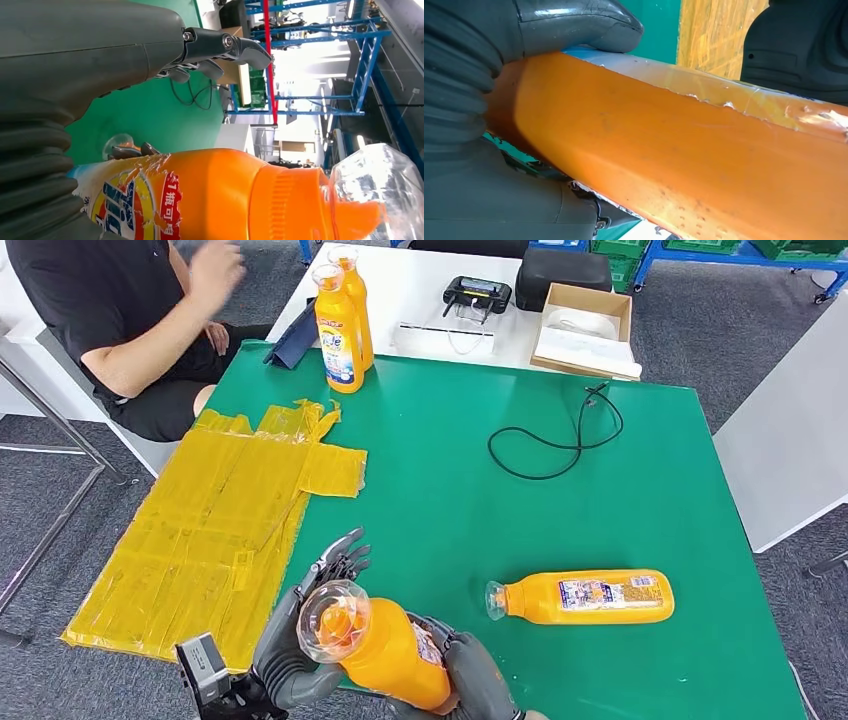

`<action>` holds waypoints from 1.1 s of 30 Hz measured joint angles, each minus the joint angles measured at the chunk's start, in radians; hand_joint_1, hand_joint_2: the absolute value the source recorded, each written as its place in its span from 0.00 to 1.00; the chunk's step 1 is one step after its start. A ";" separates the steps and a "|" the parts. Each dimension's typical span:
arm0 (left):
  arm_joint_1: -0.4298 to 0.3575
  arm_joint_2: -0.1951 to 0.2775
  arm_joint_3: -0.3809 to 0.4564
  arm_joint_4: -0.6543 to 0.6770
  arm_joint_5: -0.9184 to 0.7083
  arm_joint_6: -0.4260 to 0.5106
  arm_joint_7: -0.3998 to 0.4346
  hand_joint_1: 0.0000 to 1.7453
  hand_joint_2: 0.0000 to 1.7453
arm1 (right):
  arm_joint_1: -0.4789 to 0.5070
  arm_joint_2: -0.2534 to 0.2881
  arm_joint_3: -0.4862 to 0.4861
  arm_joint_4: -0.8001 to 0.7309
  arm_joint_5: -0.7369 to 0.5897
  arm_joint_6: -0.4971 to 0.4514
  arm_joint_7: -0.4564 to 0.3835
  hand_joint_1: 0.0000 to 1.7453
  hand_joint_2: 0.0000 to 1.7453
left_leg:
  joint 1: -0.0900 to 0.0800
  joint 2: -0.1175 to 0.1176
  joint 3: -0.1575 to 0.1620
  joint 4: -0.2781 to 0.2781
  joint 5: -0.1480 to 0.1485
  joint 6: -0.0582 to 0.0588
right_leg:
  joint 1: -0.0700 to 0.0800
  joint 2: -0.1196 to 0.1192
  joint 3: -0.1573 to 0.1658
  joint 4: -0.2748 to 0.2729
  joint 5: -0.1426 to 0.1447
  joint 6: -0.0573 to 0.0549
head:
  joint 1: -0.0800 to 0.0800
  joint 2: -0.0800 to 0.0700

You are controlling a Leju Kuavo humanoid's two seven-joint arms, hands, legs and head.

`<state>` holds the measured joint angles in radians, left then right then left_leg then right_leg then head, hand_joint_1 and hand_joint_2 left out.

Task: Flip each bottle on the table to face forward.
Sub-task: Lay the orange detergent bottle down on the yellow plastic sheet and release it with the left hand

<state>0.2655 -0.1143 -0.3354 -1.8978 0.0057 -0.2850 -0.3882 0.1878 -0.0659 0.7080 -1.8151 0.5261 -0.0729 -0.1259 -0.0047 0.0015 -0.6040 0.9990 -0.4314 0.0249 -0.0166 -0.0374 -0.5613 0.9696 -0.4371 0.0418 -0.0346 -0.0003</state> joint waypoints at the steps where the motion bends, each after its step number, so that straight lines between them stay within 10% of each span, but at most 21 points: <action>1: 0.001 0.001 0.000 0.000 0.000 0.000 0.000 0.00 1.00 | 0.000 -0.001 0.000 -0.001 0.000 0.000 0.000 1.00 1.00 | 0.000 0.000 0.000 0.000 0.000 0.000 | 0.000 0.000 0.000 0.000 0.000 0.000 | 0.000 0.000; 33: 0.000 0.059 -0.061 0.005 -0.035 0.012 -0.025 0.00 1.00 | 0.009 -0.008 0.017 -0.010 -0.015 -0.012 0.011 1.00 1.00 | 0.000 0.000 0.000 0.000 0.000 0.000 | 0.000 0.000 0.000 0.000 0.000 0.000 | 0.000 0.000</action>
<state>0.2652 -0.0550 -0.3963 -1.8931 -0.0298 -0.2731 -0.4135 0.1964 -0.0744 0.7248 -1.8254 0.5116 -0.0852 -0.1152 -0.0047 0.0015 -0.6041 0.9990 -0.4314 0.0249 -0.0167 -0.0374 -0.5613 0.9696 -0.4371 0.0418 -0.0347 -0.0004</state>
